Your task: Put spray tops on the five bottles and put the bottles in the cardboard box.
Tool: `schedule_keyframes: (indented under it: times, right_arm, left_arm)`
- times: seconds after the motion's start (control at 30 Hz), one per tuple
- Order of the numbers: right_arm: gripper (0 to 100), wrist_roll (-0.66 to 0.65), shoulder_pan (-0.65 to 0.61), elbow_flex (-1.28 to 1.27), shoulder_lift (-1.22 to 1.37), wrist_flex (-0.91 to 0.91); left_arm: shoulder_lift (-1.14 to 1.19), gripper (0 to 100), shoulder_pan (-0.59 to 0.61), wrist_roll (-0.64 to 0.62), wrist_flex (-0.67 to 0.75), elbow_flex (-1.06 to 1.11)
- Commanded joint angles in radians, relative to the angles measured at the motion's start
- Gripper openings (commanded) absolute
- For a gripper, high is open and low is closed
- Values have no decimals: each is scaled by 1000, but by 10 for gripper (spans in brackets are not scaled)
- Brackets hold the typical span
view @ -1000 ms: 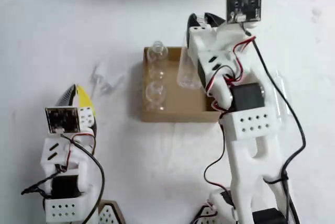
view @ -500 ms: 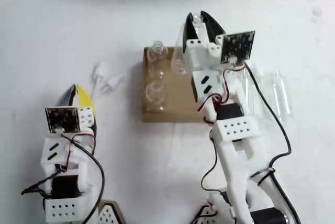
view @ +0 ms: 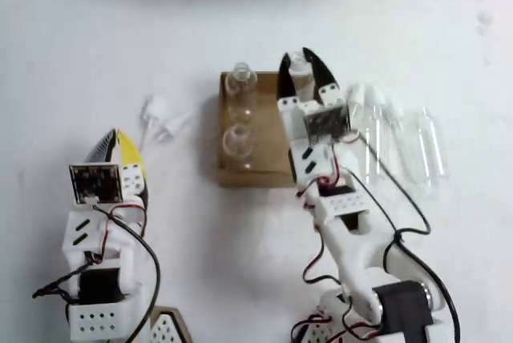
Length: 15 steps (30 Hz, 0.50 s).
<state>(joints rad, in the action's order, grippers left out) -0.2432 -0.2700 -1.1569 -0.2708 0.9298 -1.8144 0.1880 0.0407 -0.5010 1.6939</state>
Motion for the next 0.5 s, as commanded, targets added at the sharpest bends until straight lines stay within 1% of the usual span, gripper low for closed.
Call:
schedule_keyframes:
  times: [0.0, 0.1, 0.27, 0.47]
  right_arm:
    - [15, -6, -10, 8, 48, 88]
    - [15, 25, -13, 17, 130, 124]
    - [15, 26, -16, 14, 263, 317]
    - [15, 18, -48, 31, 447, 449]
  left_arm:
    - [-13, 21, -10, 14, 14, -2]
    - [-13, 21, -8, 14, 12, -2]
    - [-13, 21, -7, 14, 11, -2]
    - [-13, 21, -10, 14, 14, -2]
